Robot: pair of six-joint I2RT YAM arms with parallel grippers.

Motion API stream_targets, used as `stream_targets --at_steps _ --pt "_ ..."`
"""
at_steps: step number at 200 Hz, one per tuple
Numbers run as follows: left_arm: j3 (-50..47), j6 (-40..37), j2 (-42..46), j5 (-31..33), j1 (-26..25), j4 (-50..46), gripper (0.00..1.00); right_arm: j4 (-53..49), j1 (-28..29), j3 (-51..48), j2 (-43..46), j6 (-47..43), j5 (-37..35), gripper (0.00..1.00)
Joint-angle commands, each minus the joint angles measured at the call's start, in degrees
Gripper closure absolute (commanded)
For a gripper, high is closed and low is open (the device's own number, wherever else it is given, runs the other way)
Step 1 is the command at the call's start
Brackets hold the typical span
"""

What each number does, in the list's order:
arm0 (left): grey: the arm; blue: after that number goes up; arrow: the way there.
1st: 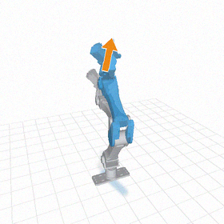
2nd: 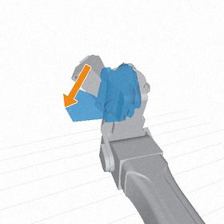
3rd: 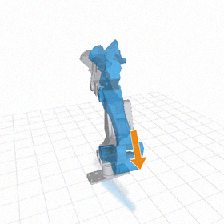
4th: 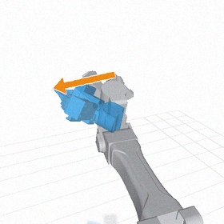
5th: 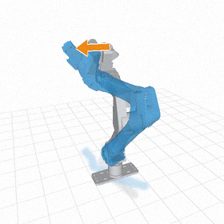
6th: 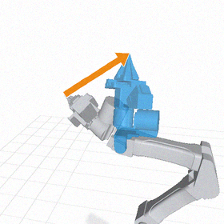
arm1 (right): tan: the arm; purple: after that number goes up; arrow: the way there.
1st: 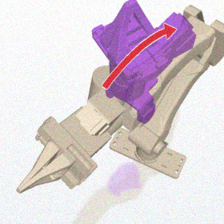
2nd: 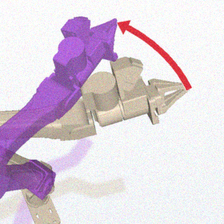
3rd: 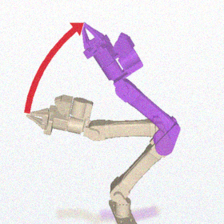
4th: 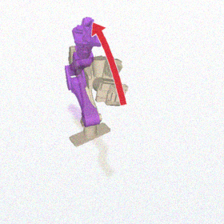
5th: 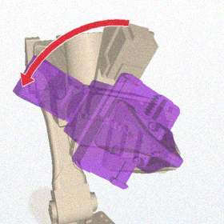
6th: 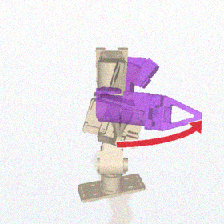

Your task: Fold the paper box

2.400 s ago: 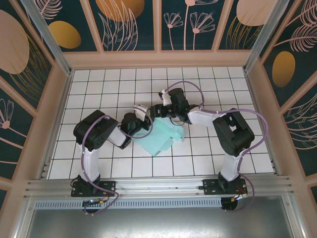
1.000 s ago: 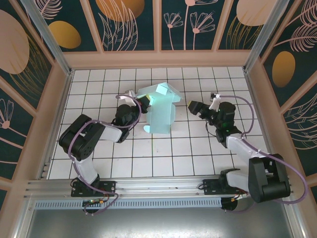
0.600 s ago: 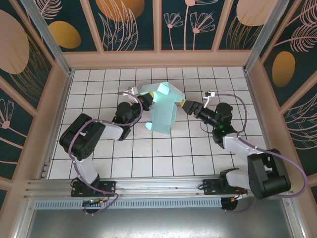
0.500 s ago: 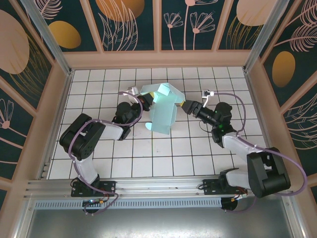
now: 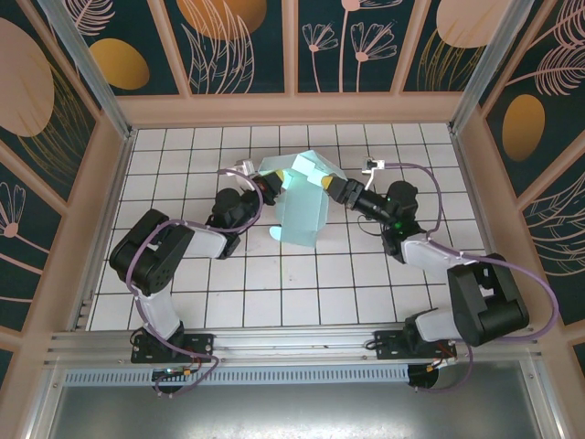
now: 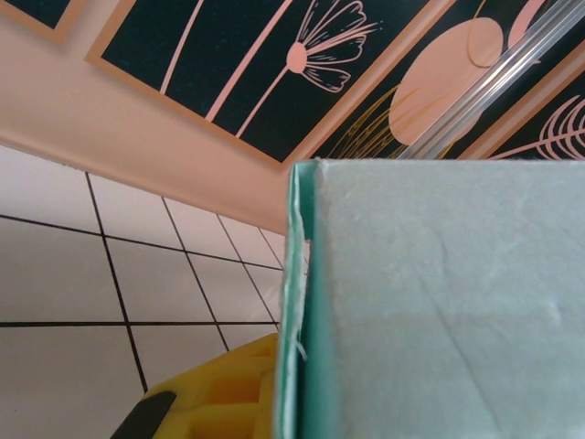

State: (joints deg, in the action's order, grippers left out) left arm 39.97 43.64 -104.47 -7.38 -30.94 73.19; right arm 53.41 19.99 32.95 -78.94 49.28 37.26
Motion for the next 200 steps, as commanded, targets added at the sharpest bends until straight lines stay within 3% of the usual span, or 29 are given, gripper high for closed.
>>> stream_targets --at_steps 1,23,64,97,113,130,138,147,178,181,193,200 --pt "-1.09 -1.39 1.88 -1.07 -0.07 3.03 1.00 0.78 0.25 1.94 -1.04 1.09 -0.82 0.62" --pt "-1.67 -3.48 2.38 0.96 -0.05 1.33 1.00 -1.94 0.23 2.27 -0.75 1.04 -1.12 0.79" --pt "-1.11 -10.26 2.53 6.16 -0.17 -5.55 1.00 -18.33 1.23 6.13 -1.13 -3.30 -5.21 1.00" --pt "-1.11 -11.56 2.68 7.70 -0.11 -7.27 1.00 -22.81 1.81 7.13 -0.83 -4.96 -8.04 1.00" --pt "-1.31 -11.29 2.49 7.67 -0.17 -6.67 1.00 -22.91 1.81 7.30 -1.11 -4.92 -8.47 0.64" --pt "-1.25 -10.82 2.30 7.60 -0.13 -6.33 1.00 -22.82 1.83 7.73 -1.90 -5.35 -7.62 0.59" --pt "-1.34 -10.55 2.21 7.39 -0.17 -6.04 1.00 -22.61 1.82 7.87 -2.25 -5.57 -7.08 0.69" --pt "-1.43 -10.30 2.18 7.16 -0.12 -5.54 1.00 -22.51 1.81 8.08 -2.78 -6.06 -6.06 1.00" --pt "-1.73 -10.32 2.60 7.83 -0.10 -5.56 1.00 -26.09 1.94 10.38 -2.48 -10.36 -4.84 1.00" --pt "-1.80 -10.40 2.69 7.89 -0.09 -5.64 1.00 -26.34 1.95 10.34 -2.11 -10.82 -5.51 0.95" --pt "-1.95 -10.80 2.92 8.50 -0.16 -6.14 1.00 -27.54 1.99 10.12 -0.58 -12.68 -8.40 0.57" --pt "-1.91 -11.36 3.02 8.81 -0.16 -6.68 1.00 -28.51 1.94 10.05 0.35 -13.73 -10.06 0.46"
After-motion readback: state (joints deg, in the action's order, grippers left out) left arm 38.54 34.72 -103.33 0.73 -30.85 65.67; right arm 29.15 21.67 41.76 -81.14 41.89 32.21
